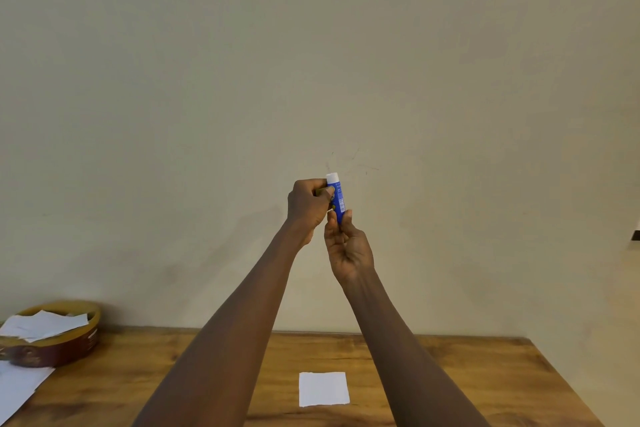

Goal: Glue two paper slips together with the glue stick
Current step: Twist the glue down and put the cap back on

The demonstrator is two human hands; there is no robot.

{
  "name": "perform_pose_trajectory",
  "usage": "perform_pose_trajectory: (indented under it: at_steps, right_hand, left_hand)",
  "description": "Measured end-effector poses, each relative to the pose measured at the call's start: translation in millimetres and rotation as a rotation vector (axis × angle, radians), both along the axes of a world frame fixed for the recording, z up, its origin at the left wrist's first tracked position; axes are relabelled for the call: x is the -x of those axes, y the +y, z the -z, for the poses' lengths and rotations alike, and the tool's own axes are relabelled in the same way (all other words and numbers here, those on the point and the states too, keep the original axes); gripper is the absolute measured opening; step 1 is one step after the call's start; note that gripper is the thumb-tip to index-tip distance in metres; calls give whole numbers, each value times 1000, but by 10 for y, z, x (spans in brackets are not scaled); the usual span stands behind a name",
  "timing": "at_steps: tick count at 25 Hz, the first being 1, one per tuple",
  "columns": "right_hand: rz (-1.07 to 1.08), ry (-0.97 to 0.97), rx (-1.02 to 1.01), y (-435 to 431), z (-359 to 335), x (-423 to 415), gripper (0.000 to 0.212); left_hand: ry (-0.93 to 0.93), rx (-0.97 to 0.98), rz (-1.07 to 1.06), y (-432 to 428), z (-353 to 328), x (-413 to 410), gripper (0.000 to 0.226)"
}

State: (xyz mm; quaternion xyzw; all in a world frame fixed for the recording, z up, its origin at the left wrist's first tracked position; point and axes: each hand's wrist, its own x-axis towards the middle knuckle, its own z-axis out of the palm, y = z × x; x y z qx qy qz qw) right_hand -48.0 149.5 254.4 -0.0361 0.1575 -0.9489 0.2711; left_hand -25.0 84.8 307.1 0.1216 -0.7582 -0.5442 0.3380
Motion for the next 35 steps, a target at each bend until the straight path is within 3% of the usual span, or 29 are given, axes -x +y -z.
perform_pose_trajectory:
  at_steps: [4, 8, 21, 35]
  right_hand:
    - [43, -46, 48, 50, 49, 8, 22]
    - [46, -14, -66, 131, 120, 17, 10]
    - [54, 7, -158, 41, 51, -84, 7]
    - [36, -129, -122, 20, 207, -31, 15]
  left_hand:
    - [16, -137, 96, 9, -10, -30, 37]
    - [173, -337, 129, -44, -122, -70, 46]
    - [105, -49, 147, -111, -66, -32, 34]
    - [77, 11, 169, -83, 154, 48, 27]
